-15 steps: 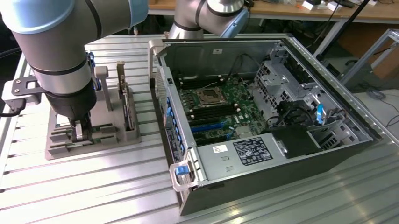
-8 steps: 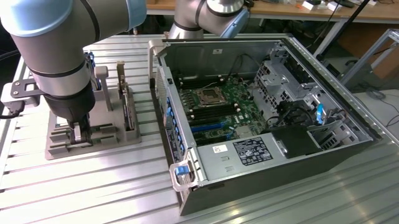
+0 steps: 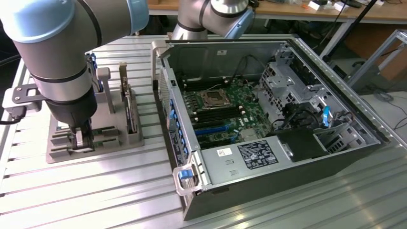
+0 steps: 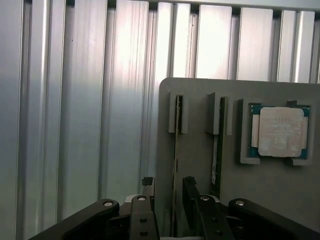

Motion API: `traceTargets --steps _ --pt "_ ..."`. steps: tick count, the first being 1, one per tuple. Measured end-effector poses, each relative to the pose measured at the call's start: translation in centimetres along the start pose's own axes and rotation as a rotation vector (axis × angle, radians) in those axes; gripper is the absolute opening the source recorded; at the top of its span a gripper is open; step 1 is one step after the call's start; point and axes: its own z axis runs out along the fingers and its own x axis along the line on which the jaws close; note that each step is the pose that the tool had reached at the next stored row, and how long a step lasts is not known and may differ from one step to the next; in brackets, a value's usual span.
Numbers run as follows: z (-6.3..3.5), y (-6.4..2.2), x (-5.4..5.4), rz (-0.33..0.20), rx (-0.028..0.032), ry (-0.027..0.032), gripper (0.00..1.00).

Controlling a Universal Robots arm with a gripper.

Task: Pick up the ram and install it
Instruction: 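Pick up the ram and move it above insertion slot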

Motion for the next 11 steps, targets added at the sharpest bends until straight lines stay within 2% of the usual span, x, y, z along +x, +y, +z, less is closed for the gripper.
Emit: traceTargets --steps 6,7,8,9,11 --pt "0.14 0.0 0.0 0.0 -0.0001 0.0003 0.35" --pt "0.14 0.0 0.0 0.0 -0.0001 0.0003 0.22" --pt "0.14 0.0 0.0 0.0 0.0 0.0003 0.15" --pt "0.14 -0.01 0.0 0.0 0.0 0.0003 0.12" --pt "0.14 0.0 0.0 0.0 0.0 0.0003 0.12"
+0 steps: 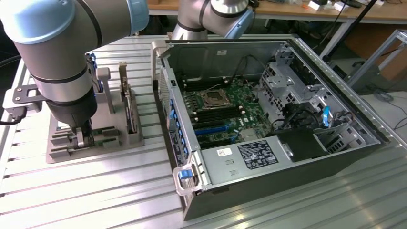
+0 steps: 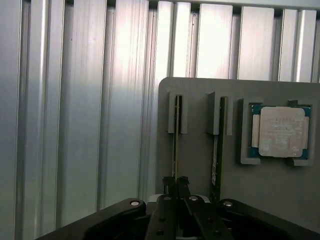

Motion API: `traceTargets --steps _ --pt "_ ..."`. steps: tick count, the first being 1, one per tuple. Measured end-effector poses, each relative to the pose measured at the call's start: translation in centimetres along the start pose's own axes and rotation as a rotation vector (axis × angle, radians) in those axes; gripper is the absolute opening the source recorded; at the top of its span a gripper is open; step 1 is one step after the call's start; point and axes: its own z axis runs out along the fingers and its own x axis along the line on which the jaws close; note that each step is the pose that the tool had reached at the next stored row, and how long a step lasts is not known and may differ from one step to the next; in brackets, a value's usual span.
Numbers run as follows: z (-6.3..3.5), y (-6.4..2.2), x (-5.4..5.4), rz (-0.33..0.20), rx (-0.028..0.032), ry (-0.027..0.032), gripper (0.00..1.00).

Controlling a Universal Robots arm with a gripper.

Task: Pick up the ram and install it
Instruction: 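Pick up the ram and move it above insertion slot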

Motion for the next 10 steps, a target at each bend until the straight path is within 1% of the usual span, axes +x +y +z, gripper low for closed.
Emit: traceTargets --steps 7,10 --pt "0.0 0.0 0.0 0.0 -0.0001 0.0 0.12" --pt "-0.22 0.01 0.0 0.0 -0.0001 0.0 0.12"
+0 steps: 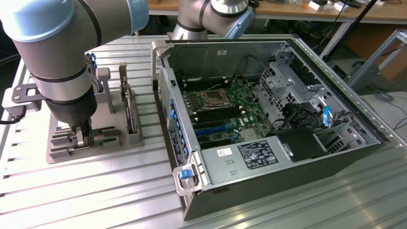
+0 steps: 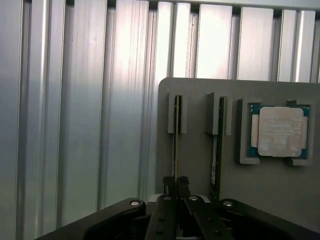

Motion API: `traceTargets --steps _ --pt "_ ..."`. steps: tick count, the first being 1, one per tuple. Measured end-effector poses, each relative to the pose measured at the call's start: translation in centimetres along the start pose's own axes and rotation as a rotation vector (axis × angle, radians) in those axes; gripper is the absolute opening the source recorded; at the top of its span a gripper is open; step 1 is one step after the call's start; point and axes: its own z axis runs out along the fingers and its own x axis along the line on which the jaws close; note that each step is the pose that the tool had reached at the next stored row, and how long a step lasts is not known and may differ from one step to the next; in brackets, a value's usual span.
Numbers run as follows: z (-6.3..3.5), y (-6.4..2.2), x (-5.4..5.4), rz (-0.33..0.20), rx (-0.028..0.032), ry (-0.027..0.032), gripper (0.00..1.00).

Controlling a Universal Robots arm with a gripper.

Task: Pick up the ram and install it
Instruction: 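Pick up the ram and move it above insertion slot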

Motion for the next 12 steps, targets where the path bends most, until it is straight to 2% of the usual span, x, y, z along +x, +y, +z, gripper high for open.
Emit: traceTargets --steps 12 --pt "-1.69 0.07 0.0 0.0 0.0 0.0 0.12"
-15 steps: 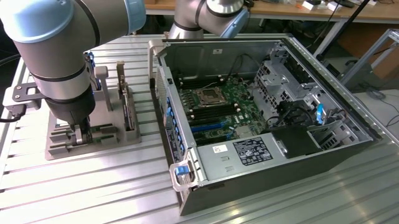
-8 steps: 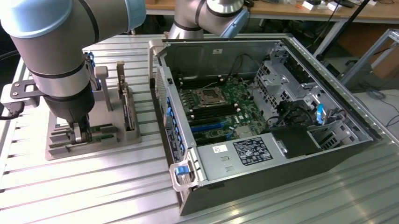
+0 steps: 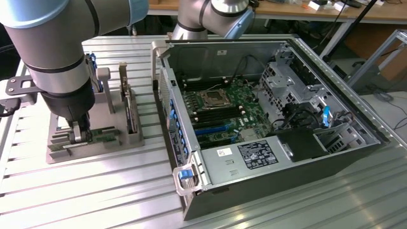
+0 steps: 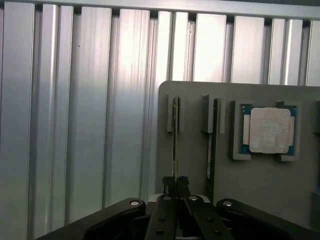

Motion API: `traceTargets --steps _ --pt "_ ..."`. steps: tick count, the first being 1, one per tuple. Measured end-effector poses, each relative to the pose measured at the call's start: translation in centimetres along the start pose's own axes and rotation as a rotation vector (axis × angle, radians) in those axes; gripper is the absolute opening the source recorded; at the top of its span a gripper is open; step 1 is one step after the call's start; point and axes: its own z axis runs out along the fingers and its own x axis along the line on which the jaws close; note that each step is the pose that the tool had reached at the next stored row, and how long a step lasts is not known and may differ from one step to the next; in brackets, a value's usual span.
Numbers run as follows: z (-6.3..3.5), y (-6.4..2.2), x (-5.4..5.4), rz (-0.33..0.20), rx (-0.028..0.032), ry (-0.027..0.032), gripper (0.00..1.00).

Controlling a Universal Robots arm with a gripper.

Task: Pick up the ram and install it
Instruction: 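Pick up the ram and move it above insertion slot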

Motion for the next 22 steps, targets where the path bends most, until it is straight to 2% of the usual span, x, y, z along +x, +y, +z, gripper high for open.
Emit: traceTargets --steps 4,11,22 --pt "-0.88 0.04 0.0 0.0 0.0 0.0 0.12" --pt "-1.85 0.07 0.0 0.0 0.0001 0.0 0.12" --pt "-2.82 0.11 0.0 0.0 0.0001 0.0 0.12"
